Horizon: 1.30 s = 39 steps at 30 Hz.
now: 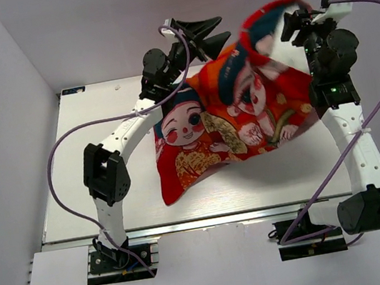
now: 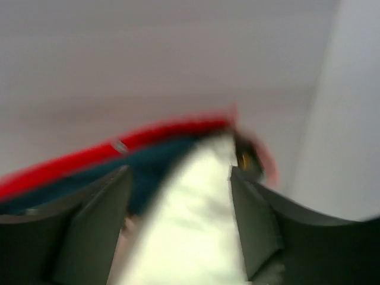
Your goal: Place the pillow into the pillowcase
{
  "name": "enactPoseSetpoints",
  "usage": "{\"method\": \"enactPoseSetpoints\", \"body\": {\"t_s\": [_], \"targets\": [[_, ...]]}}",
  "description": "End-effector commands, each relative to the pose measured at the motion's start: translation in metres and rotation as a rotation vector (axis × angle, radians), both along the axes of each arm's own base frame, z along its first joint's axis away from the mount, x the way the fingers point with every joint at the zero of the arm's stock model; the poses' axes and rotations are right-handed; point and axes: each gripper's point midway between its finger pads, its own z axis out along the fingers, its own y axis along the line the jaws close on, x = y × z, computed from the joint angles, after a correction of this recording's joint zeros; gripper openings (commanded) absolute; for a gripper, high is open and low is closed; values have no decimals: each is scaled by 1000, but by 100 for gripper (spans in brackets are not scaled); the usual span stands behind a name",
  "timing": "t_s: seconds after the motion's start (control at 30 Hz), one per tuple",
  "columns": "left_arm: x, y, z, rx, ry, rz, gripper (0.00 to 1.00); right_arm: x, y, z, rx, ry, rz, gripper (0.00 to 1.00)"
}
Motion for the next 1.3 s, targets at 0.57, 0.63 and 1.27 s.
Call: {"method": "enactPoseSetpoints", "body": {"t_s": [0.57,0.63,1.27], "targets": [[-6,92,17,264,-304,195,50,-63,27,2,-277,50,427,20],[-4,103,-11,370,-269,216,40,-50,26,-47,-212,205,448,17],[-73,205,-108,1117,-369,504,98,-33,58,-123,-272,507,523,90]]}}
